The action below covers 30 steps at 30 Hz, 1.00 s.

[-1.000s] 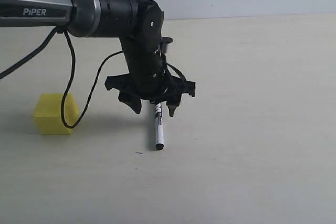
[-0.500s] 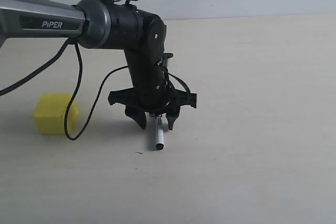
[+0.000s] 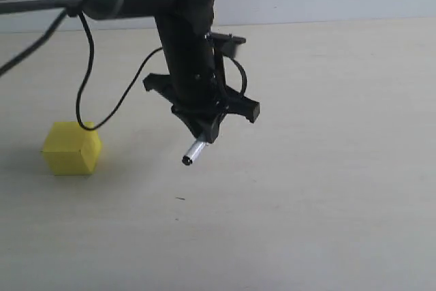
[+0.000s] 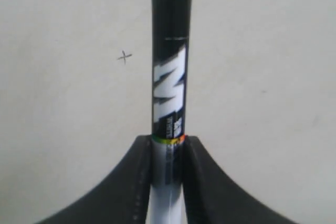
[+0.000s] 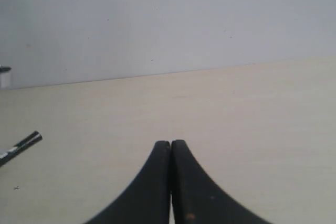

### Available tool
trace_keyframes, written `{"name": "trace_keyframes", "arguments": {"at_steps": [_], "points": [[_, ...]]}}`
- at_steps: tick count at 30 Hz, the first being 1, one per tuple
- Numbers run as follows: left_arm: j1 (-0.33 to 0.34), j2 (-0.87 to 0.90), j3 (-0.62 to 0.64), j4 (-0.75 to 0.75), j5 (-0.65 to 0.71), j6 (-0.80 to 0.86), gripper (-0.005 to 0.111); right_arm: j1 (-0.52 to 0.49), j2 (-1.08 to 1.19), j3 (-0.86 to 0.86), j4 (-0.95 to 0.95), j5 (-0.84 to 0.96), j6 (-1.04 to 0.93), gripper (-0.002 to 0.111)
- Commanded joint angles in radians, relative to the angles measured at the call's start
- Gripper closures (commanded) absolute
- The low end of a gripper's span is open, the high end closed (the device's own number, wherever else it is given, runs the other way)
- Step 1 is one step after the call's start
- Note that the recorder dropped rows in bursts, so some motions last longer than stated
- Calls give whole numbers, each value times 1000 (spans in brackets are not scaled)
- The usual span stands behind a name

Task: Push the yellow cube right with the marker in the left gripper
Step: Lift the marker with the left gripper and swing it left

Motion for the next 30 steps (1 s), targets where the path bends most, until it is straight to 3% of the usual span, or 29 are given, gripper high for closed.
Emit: {"name": "trace_keyframes", "arguments": {"at_steps": [1, 8, 21, 26, 30], "points": [[-7, -101, -50, 11, 59, 228, 107, -5, -6, 5, -6, -6, -3, 108], [67, -205, -48, 105, 66, 474, 107, -5, -6, 5, -6, -6, -3, 108], [366, -218, -48, 180, 66, 773, 107, -5, -6, 5, -6, -6, -3, 108], [442, -218, -48, 183, 15, 826, 107, -5, -6, 5, -6, -6, -3, 108], [495, -218, -45, 183, 44, 979, 107, -5, -6, 5, -6, -6, -3, 108]]}}
